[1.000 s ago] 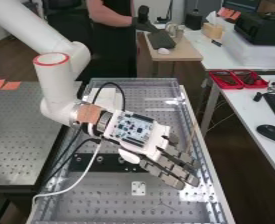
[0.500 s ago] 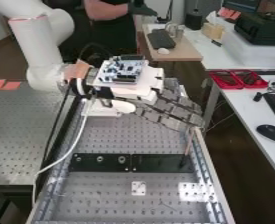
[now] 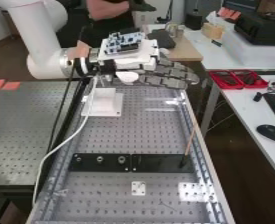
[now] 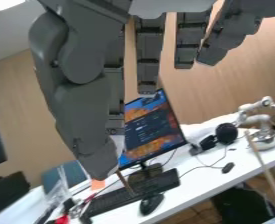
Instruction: Grab the drill bit and place it in the clear container
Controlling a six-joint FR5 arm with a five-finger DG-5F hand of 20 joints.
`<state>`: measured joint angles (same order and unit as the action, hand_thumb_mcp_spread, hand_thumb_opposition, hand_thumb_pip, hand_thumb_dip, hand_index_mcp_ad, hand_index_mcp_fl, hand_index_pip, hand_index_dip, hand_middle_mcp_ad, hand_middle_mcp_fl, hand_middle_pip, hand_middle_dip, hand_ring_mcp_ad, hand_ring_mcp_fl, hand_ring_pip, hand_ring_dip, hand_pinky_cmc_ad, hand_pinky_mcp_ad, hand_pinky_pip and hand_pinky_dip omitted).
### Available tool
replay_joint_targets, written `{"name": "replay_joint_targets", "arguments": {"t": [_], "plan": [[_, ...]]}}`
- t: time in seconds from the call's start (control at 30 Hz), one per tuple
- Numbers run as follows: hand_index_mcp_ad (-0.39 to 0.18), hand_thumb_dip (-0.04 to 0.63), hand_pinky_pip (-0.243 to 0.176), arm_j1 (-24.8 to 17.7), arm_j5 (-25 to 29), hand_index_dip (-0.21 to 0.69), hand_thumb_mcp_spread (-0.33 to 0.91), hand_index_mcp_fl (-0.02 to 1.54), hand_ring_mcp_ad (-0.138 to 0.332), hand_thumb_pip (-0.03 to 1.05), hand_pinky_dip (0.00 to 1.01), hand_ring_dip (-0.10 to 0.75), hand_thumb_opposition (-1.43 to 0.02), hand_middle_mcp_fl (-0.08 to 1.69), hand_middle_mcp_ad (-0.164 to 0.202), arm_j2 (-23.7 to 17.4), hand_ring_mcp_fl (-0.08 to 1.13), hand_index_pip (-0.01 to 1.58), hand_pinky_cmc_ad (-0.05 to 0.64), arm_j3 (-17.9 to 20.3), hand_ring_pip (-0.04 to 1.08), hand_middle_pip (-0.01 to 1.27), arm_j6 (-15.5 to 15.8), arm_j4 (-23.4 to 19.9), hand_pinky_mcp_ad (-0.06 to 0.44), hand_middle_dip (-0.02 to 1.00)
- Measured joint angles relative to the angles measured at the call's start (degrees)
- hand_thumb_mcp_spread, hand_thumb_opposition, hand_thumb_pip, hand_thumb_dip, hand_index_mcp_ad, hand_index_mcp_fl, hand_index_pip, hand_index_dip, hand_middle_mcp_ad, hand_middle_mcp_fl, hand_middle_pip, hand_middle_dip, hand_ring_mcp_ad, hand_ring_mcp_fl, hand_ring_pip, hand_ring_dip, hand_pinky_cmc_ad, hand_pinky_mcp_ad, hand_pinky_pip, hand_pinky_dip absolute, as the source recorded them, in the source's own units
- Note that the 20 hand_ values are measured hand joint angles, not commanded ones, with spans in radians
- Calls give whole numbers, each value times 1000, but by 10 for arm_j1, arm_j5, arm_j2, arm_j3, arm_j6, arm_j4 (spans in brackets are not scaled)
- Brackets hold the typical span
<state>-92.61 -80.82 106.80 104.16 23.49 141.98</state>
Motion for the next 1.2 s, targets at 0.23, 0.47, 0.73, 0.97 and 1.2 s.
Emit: {"name": "replay_joint_targets", "arguments": {"t": [0.23, 0.47, 0.73, 0.97, 1.2], "plan": [[-134, 237, -75, -34, -37, 197, 658, 918, 164, 431, 180, 7, -1005, 398, 51, 13, 91, 974, 323, -5, 112, 120, -14, 13, 134, 204], [-131, 237, -75, -57, -57, 197, 658, 918, 164, 431, 180, 7, -1005, 394, 51, 37, 91, 974, 323, -19, 112, 120, -30, 31, 131, 204], [-131, 237, -75, -69, -63, 197, 658, 922, 164, 431, 180, 7, -1005, 394, 51, 77, 91, 974, 323, -41, 112, 120, -42, 64, 134, 204], [-131, 237, -75, -75, -55, 197, 658, 922, 164, 431, 180, 9, -1005, 393, 51, 109, 91, 974, 323, -55, 113, 120, -42, 89, 131, 204], [-131, 237, -75, -81, -42, 197, 654, 922, 164, 431, 180, 12, -1005, 393, 51, 133, 91, 974, 323, -62, 113, 120, -44, 109, 134, 204]]}}
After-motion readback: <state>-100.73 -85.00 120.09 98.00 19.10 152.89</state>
